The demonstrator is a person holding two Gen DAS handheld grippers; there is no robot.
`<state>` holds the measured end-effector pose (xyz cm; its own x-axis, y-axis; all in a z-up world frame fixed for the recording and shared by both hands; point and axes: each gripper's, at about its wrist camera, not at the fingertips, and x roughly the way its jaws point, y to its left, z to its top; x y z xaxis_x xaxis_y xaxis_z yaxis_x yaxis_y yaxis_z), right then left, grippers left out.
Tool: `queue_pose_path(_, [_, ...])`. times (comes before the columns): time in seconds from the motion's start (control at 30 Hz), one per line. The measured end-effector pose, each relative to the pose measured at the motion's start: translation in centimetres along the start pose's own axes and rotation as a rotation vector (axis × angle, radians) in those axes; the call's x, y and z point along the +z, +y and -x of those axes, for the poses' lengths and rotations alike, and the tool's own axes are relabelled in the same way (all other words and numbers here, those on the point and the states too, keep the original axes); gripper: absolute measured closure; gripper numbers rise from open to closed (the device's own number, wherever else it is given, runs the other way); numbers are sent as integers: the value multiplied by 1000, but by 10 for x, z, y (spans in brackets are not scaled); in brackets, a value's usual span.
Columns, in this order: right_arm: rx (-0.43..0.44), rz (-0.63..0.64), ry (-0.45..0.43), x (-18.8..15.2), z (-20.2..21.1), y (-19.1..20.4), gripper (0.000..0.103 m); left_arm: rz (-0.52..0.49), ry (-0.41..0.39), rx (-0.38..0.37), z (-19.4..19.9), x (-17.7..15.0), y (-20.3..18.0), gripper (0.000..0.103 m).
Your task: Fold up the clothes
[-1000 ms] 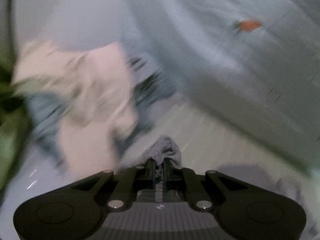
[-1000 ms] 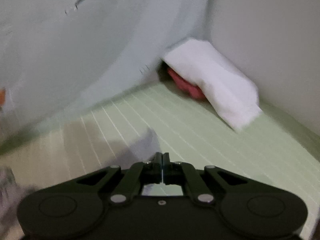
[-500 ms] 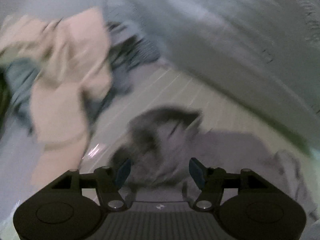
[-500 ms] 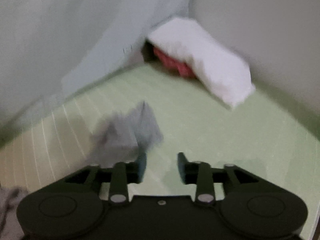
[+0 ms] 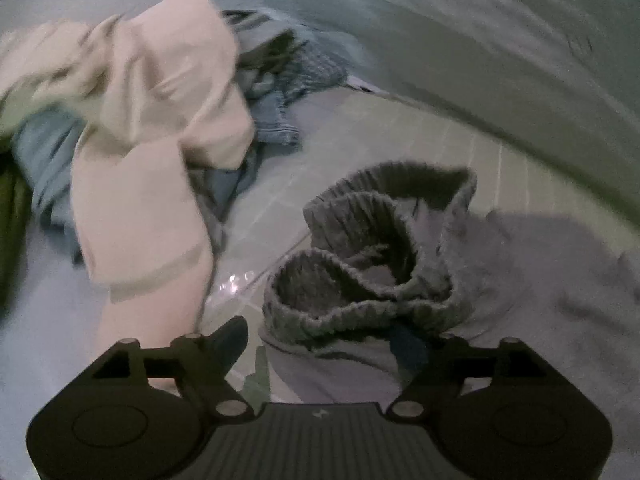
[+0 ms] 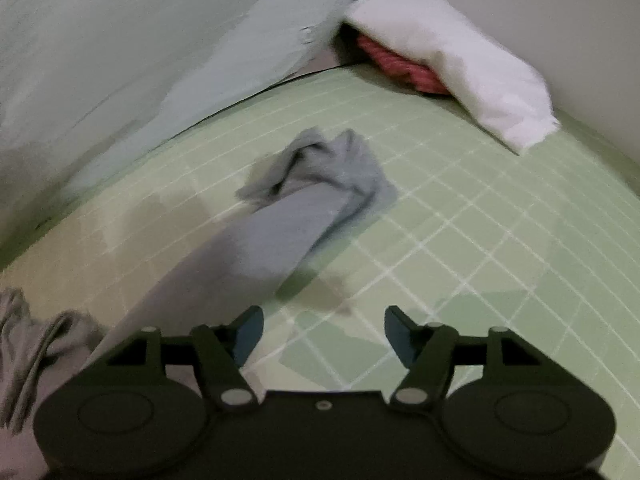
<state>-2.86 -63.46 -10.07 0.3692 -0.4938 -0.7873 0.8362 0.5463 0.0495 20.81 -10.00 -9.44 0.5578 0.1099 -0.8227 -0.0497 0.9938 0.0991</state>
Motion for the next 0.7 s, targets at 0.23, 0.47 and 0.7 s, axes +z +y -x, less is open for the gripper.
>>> queue_pose_path(0.23, [37,44,25,-7,3,11,31,25,2,-75,-11,3,1,32])
queue_pose_path(0.47, [84,-56,24,6,-5,6,28,57,-38,-89,3,-1,10,92])
queue_pose_path(0.7, [6,-130,-51,39,-23,-11,28,134,-57,-70,30,-10,37,92])
